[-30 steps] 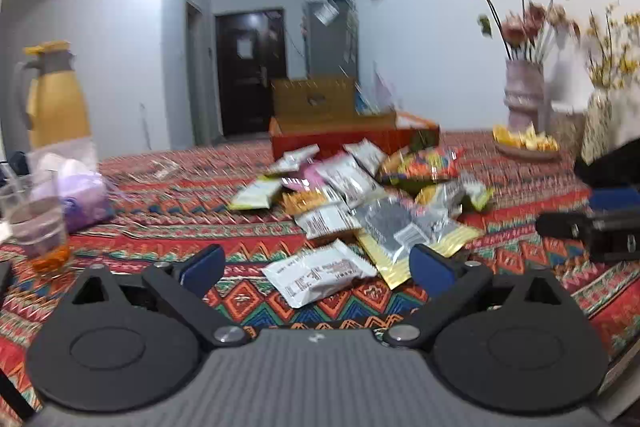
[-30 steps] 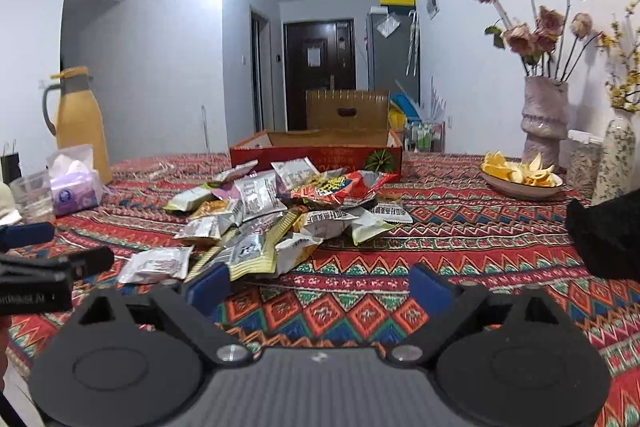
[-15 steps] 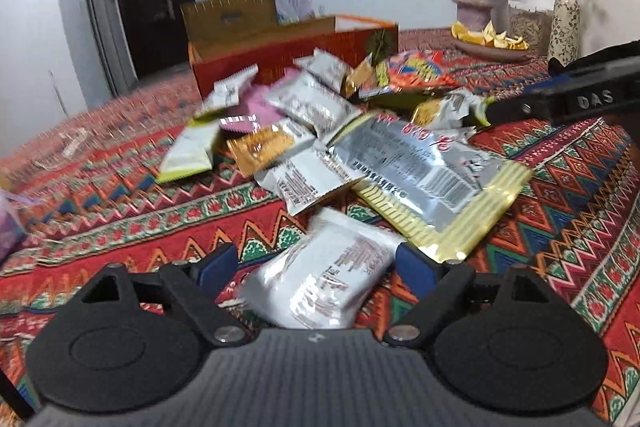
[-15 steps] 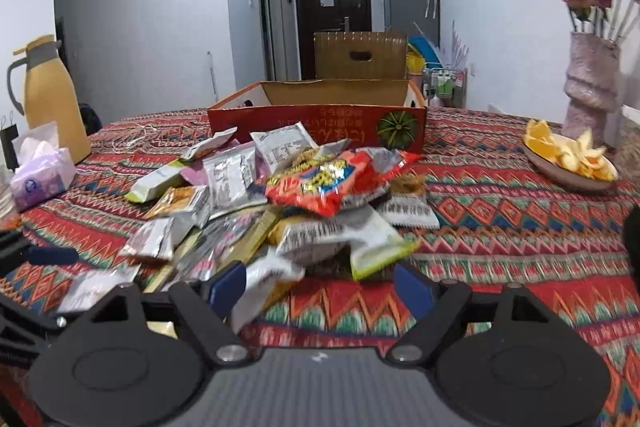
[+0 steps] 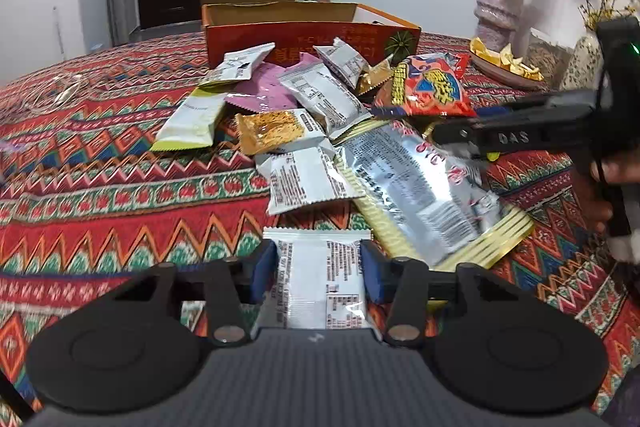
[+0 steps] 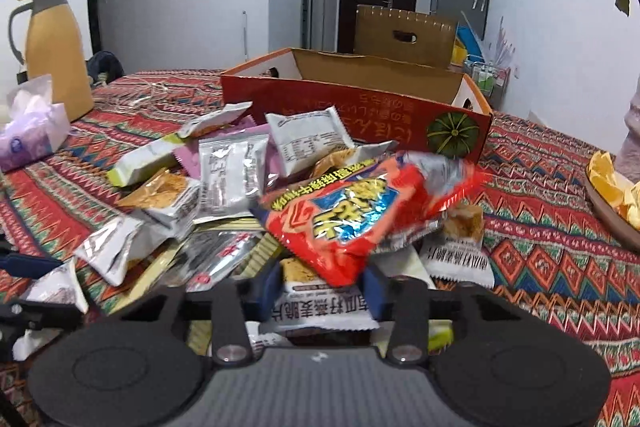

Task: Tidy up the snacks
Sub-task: 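Grasp a white snack packet with the left tool while the right tool grasps a white-and-gold packet, then carry both packets into the cardboard box and open both tools, then move both tools back over the snack pile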

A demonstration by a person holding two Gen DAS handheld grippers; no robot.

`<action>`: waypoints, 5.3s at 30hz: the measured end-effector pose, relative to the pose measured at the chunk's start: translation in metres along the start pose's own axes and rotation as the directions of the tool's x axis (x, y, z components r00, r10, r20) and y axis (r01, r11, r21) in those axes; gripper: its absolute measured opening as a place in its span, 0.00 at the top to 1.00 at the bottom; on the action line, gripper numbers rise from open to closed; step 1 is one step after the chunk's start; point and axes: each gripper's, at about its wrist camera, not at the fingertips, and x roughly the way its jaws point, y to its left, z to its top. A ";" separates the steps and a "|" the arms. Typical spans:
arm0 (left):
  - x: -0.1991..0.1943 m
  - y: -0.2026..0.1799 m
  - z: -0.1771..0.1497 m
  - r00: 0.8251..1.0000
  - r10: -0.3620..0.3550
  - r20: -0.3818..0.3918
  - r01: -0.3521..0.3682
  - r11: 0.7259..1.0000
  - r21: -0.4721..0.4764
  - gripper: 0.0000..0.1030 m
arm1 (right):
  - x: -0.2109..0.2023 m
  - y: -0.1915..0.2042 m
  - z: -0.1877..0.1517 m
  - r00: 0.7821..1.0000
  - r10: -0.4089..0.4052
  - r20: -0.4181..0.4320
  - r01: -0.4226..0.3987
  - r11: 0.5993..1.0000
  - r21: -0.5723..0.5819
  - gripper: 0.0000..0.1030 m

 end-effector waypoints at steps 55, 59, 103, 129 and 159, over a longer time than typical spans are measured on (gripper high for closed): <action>0.010 0.016 0.248 0.931 0.148 0.333 -0.133 0.989 -0.067 0.59 | -0.093 -0.099 0.142 0.927 -0.124 0.353 0.155 0.986 -0.060 0.65; 0.061 0.039 0.286 0.943 0.148 0.297 -0.123 0.987 -0.102 0.59 | -0.036 -0.118 0.187 0.939 -0.095 0.331 0.111 0.993 -0.032 0.65; 0.106 0.058 0.342 0.966 0.197 0.170 -0.172 0.973 -0.153 0.04 | 0.121 -0.122 0.270 0.993 -0.111 0.047 0.105 0.989 0.101 0.14; -0.164 -0.093 0.066 0.861 0.206 0.466 -0.214 0.976 -0.037 0.00 | -0.222 -0.017 0.022 0.931 -0.118 0.345 0.090 0.991 0.096 0.00; -0.084 -0.045 -0.050 0.957 0.225 0.184 -0.204 0.971 -0.127 0.00 | -0.151 0.038 -0.119 0.997 -0.031 0.075 0.024 0.995 0.097 0.13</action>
